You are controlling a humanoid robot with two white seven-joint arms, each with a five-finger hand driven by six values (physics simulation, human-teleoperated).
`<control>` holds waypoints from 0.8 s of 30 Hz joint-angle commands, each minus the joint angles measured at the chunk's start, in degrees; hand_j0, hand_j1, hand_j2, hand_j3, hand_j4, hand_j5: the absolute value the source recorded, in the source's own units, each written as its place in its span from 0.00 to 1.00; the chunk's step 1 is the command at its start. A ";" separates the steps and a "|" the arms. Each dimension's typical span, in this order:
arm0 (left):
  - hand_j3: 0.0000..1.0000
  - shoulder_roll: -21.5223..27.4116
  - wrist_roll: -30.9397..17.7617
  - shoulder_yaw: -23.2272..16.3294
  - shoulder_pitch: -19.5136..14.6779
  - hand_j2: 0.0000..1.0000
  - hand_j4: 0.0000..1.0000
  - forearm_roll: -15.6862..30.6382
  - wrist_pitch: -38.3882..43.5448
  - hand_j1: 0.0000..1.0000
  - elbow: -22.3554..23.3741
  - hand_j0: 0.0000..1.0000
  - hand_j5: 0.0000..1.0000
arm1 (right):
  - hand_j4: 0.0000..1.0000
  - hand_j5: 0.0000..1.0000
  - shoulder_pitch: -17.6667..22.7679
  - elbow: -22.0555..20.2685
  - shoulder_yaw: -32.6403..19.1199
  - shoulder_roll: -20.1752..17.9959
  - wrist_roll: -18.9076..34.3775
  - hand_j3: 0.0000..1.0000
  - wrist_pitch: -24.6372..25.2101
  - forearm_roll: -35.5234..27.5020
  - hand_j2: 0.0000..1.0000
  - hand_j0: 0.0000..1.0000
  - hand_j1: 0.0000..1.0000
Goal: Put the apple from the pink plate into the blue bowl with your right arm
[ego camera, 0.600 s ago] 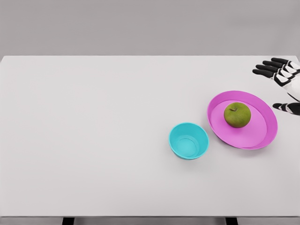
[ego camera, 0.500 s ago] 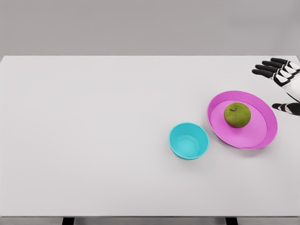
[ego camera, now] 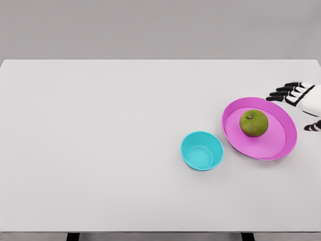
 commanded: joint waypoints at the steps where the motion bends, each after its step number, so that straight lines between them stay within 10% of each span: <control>1: 1.00 0.00 -0.01 0.00 0.00 1.00 1.00 0.01 0.00 1.00 0.00 1.00 1.00 | 1.00 1.00 -0.09 -0.13 -0.33 -0.06 2.51 1.00 0.13 -0.36 1.00 1.00 1.00; 7: 1.00 0.00 -0.01 0.00 0.00 1.00 1.00 0.01 0.00 1.00 0.00 1.00 1.00 | 1.00 1.00 -7.99 0.13 0.11 2.66 5.78 1.00 0.13 -0.36 1.00 1.00 1.00; 11: 1.00 0.00 -0.01 0.00 0.00 1.00 1.00 0.01 0.00 1.00 0.00 1.00 1.00 | 1.00 1.00 -15.99 3.73 9.95 5.56 5.78 1.00 0.13 -0.36 1.00 1.00 1.00; 24: 1.00 0.00 -0.01 0.00 0.00 1.00 1.00 0.01 0.00 1.00 0.00 1.00 1.00 | 1.00 1.00 -22.76 11.38 21.46 8.11 5.78 1.00 0.13 5.79 1.00 1.00 1.00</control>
